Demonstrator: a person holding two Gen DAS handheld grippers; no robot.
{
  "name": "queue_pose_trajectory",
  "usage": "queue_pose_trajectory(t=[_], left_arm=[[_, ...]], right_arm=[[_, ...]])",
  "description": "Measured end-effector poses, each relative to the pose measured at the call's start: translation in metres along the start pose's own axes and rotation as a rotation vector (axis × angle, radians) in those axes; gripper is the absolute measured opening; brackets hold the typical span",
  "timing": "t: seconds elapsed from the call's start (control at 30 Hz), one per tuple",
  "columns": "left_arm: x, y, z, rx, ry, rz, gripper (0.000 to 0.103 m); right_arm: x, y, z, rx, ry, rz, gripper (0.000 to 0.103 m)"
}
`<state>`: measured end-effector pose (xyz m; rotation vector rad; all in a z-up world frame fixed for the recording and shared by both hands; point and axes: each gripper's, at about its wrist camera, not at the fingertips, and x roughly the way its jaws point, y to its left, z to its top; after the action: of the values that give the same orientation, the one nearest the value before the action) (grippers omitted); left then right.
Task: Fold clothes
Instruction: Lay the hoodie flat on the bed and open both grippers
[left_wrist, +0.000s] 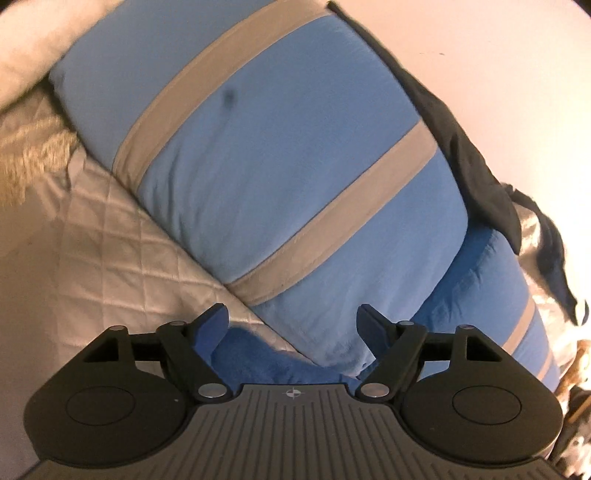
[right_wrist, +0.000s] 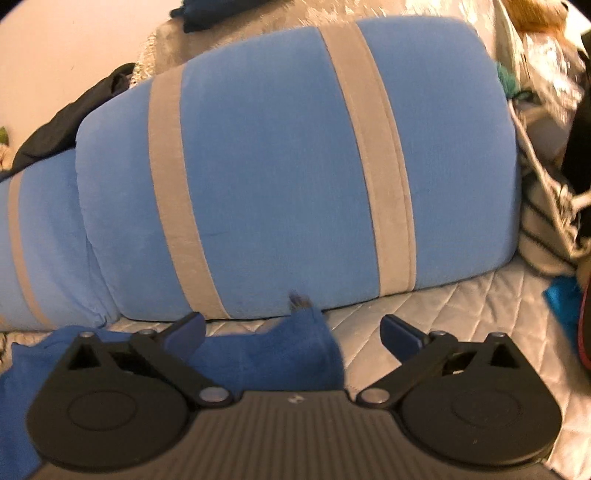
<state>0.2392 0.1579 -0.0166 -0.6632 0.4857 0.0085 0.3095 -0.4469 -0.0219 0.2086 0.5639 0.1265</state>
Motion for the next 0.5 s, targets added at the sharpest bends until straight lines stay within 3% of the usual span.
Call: queue_pose_trajectory(t=[0.23,0.37,0.5], left_arm=[[-0.023,-0.032,-0.027,0.362,0.069,0.138,0.079],[-0.037,-0.044,-0.044,0.504,0.141,0.108,0.079],[-0.056,-0.036,-0.042,0.492,0.231,0.036,0.079]], right_arm=[[-0.021,0.009,-0.009,-0.084,0.027,0.009,0.102],[-0.031,0.022,-0.020,-0.183,0.068,0.010,0.102],[-0.050,0.023,-0.031,-0.260,0.115,0.047,0.102]])
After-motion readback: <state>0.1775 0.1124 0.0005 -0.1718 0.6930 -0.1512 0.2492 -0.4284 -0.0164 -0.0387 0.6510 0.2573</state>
